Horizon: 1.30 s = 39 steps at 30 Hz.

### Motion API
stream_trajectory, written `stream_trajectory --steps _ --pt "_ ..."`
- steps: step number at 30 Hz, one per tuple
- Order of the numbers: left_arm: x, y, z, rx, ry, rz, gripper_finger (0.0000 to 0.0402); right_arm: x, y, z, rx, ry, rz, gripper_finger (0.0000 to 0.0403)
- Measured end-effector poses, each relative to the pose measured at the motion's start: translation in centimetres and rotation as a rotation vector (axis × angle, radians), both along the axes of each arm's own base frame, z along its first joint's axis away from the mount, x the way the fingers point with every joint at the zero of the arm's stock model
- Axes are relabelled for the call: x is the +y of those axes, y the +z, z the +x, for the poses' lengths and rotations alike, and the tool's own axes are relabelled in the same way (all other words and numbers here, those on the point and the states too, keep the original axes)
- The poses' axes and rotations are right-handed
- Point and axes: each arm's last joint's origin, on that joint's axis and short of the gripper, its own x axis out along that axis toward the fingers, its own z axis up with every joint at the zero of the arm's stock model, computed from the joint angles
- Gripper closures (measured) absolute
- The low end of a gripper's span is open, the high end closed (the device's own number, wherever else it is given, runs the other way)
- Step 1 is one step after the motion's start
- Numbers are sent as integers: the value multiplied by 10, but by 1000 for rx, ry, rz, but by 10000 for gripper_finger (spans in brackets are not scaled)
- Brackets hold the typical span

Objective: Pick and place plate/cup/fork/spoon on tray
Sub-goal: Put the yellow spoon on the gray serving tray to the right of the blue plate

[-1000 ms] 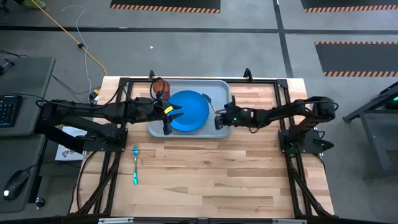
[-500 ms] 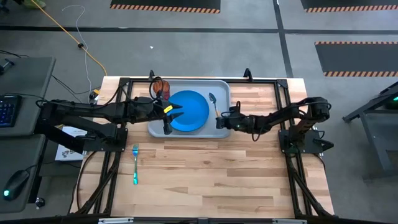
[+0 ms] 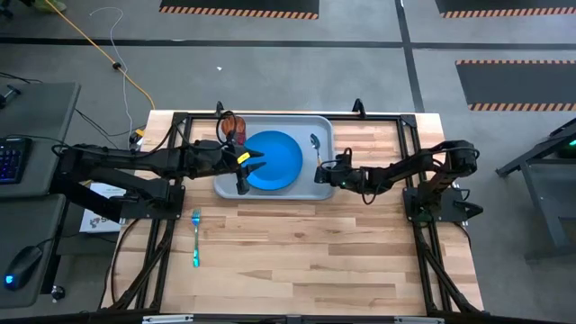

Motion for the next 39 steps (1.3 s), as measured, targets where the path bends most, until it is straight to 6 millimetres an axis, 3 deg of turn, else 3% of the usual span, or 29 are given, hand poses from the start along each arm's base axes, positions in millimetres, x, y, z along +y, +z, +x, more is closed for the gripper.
stream_trajectory --steps 39 --pt "0 0 0 3 0 -1 287 -3 -9 -10 64 -155 80 370"
